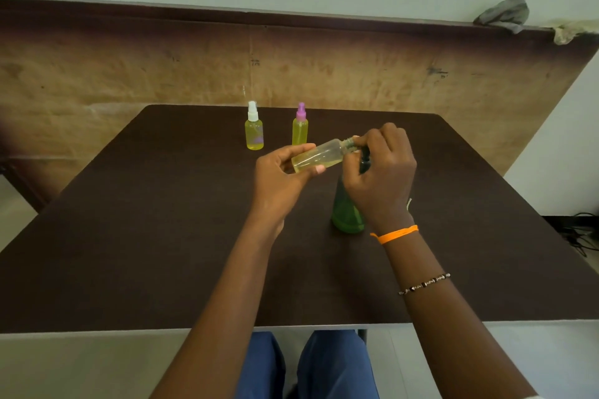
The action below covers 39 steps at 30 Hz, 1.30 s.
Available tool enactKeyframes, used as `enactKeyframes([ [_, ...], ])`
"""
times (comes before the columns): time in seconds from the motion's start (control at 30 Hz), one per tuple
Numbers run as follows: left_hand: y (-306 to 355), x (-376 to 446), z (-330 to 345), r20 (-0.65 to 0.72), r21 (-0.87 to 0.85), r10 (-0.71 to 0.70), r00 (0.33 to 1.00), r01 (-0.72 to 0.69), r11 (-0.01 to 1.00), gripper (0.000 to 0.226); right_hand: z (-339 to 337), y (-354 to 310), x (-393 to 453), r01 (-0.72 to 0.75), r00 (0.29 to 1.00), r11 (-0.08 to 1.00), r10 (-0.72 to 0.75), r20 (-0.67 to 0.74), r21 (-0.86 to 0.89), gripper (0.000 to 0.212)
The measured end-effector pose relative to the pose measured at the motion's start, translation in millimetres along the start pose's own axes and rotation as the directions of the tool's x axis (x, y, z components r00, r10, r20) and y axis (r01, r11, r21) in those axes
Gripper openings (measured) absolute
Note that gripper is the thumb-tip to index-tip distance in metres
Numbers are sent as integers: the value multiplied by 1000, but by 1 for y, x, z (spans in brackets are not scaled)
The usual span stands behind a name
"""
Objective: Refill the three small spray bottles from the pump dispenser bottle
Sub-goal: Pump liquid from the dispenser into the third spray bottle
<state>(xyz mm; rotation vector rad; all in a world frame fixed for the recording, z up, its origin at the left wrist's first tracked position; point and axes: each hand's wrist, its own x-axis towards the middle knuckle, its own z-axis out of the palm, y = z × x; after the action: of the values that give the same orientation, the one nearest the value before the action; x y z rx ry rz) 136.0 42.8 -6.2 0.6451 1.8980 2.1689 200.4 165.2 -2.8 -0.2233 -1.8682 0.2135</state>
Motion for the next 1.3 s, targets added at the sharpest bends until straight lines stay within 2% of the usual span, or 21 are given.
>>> enactKeyframes([
  [0.2, -7, -2, 3, -4, -7, -22, 1000, 22, 1000, 35, 7, 6, -12, 16, 1000, 999, -17, -26, -33, 14],
  [0.43, -3, -4, 3, 10, -22, -16, 1000, 16, 1000, 36, -1, 1, -1, -24, 1000, 999, 24, -2, 23, 14],
  [0.7, -9, -5, 5, 12, -47, -20, 1000, 21, 999, 34, 12, 3, -13, -40, 996, 998, 36, -78, -47, 14],
  [0.93, -5, -4, 5, 26, -33, -5, 1000, 6, 999, 34, 4, 2, 3, -43, 997, 999, 44, -62, 14, 14],
  [1.13, -11, -3, 7, 25, -42, -6, 1000, 7, 999, 33, 10, 7, -13, -23, 996, 1000, 21, -88, -20, 12],
  [1.3, -6, -2, 4, 21, -29, 6, 1000, -5, 1000, 35, 4, 2, 0, -30, 996, 998, 35, -83, 61, 14],
])
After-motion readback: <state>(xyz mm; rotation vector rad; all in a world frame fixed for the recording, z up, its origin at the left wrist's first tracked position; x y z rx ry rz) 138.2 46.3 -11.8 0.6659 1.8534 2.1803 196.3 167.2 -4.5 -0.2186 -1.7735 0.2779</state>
